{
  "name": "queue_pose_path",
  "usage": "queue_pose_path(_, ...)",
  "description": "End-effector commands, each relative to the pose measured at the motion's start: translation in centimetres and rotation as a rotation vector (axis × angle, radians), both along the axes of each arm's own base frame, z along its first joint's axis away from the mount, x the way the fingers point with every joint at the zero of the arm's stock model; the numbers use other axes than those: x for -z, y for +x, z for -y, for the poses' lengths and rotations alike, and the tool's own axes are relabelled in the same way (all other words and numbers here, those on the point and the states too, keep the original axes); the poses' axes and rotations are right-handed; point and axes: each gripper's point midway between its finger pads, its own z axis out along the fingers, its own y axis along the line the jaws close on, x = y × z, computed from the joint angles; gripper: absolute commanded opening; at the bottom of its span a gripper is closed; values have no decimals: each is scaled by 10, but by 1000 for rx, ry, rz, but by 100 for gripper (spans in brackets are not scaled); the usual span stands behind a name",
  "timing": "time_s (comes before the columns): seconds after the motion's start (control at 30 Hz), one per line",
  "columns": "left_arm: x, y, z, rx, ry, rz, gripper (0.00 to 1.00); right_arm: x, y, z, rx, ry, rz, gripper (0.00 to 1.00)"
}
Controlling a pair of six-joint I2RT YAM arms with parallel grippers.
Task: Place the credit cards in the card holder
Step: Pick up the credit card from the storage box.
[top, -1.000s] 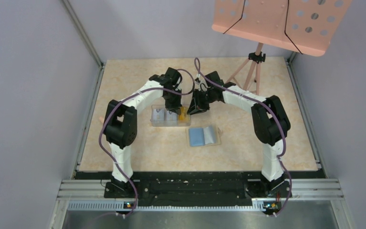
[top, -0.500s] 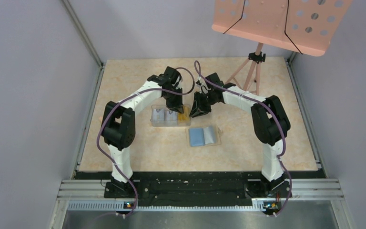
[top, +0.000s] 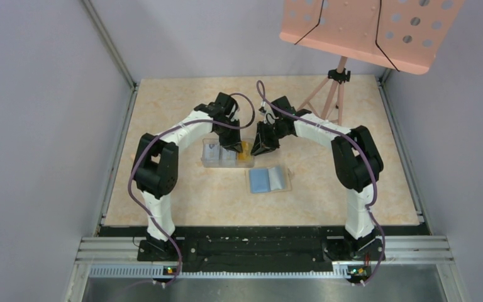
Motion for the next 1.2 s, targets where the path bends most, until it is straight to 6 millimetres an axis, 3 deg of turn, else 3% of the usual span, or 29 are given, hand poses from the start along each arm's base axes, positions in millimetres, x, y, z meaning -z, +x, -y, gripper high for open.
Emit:
queue_pose_path(0.0,-43,2,25,36,-138,93,18,-5,5,-4,-16,20,33,21)
queue_pose_path(0.23,-46,1,29,47,-163,91,19,-3,4,-3,-16,18,26,20)
queue_pose_path(0.8,-9,-3,25,14,-119,20,21,-4,4,-3,-17,18,29,20)
queue_pose_path(0.9,-6,-4,21,9,-98,12,12,-5,4,-3,-19,20,29,20)
queue_pose_path(0.97,-10,-2,19,1,-90,29,1,-8,5,-3,-20,24,41,21)
queue_pose_path(1.17,-50,5,12,-25,-89,143,0,-36,9,-3,-25,47,117,24)
